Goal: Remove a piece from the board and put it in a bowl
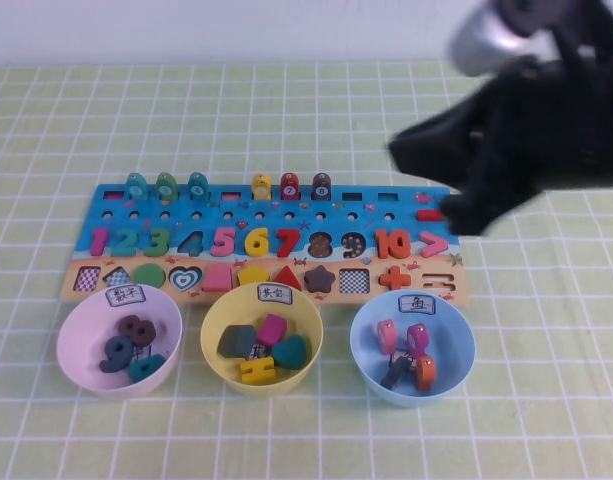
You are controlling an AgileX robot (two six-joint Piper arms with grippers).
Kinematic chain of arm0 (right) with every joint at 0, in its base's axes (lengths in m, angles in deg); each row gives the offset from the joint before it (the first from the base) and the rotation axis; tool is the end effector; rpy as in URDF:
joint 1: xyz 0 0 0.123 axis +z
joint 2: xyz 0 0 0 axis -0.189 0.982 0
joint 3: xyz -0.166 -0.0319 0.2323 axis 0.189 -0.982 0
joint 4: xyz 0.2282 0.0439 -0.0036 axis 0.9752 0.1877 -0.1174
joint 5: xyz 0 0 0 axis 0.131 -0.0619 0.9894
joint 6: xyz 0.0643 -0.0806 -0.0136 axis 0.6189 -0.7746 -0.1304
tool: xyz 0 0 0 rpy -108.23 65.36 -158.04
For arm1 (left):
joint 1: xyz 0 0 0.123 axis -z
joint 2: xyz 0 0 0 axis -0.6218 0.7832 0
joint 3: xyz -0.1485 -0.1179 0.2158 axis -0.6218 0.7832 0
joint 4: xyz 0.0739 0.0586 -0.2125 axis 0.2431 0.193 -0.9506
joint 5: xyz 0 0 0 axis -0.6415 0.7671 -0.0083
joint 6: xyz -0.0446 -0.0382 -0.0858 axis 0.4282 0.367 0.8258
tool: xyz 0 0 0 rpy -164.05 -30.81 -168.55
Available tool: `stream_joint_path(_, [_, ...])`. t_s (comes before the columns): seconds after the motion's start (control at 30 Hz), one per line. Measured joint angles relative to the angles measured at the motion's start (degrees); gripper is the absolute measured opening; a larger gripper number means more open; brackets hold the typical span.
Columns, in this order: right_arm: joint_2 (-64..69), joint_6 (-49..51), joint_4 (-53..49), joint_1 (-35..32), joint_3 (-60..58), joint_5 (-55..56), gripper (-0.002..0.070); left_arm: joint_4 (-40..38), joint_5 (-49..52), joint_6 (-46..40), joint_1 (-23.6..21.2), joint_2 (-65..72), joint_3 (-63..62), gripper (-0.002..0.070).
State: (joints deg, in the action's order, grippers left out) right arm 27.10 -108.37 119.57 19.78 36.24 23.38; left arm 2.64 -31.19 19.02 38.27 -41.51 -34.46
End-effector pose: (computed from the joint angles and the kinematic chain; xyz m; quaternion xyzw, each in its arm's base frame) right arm 0.2127 0.1687 0.3904 -0.3797 0.7714 0.2401 0.4507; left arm 0.0433 0.0008 0.1681 0.0381 0.8038 0.0342 0.5927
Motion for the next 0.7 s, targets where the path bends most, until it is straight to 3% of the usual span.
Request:
stream_joint_path(0.2, [-13.17,0.66,-1.43,-4.51,-12.49,5.41,-0.0015,0.0,0.0,0.0,0.0,0.0,0.0,-0.0005])
stream_joint_path(0.37, [-26.58,-0.15,-1.43,-4.6,-28.77,23.12,-0.0015,0.0,0.0,0.0,0.0,0.0,0.0,-0.0005])
stream_joint_path(0.7, [-46.32,-0.51,-2.48,-5.09,-51.67,39.84,-0.0016,0.0,0.0,0.0,0.0,0.0,0.0,-0.0005])
